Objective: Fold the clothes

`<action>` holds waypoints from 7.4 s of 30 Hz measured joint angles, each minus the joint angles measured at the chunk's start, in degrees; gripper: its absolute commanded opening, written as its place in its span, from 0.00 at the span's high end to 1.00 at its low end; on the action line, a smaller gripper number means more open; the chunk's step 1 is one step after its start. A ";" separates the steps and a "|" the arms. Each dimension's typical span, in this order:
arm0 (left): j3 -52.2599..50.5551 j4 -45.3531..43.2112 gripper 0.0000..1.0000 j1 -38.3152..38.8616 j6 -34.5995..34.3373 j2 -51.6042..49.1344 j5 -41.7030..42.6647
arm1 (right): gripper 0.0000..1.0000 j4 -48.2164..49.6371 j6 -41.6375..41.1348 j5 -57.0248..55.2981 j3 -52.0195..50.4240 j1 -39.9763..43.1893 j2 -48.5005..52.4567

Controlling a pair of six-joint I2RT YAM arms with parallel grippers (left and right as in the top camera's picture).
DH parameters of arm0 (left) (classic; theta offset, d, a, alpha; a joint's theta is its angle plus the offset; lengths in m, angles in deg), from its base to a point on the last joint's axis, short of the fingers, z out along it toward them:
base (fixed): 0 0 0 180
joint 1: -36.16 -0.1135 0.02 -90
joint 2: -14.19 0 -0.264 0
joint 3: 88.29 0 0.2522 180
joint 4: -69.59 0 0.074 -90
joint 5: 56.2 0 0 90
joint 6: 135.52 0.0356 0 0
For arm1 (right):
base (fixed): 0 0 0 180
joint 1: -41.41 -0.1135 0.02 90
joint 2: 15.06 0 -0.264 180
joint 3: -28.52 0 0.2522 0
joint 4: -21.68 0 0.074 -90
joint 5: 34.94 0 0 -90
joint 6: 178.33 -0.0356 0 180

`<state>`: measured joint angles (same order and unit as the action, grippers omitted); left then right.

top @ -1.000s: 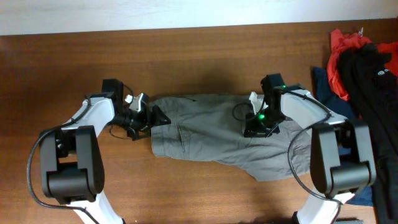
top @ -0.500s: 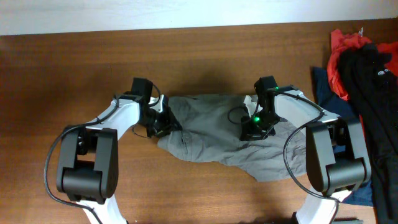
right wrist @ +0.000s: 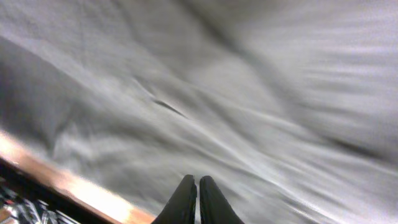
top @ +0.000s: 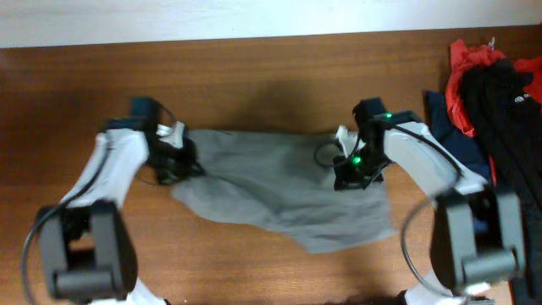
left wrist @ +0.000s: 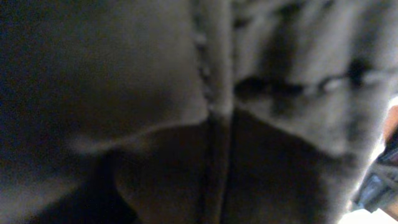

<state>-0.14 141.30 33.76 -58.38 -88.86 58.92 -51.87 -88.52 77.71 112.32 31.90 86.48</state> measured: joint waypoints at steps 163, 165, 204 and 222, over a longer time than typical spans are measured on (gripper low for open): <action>26.69 5.16 0.45 11.06 15.08 -20.85 -4.79 | 0.95 -5.33 -4.26 21.16 -0.20 -14.43 13.94; 34.16 13.25 0.44 8.66 15.23 -20.90 -2.82 | 0.95 -5.46 -2.23 21.07 -0.04 -13.66 11.67; 35.45 7.54 0.44 3.30 9.25 -19.91 -7.56 | 0.91 1.42 -12.68 5.73 8.50 -4.70 16.68; 31.34 33.77 0.37 7.26 10.21 -19.65 -2.73 | 0.58 11.23 -0.90 6.97 9.40 -4.70 5.25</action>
<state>31.21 175.07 41.02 -48.17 -108.50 56.19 -40.64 -89.41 84.69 121.72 27.20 91.72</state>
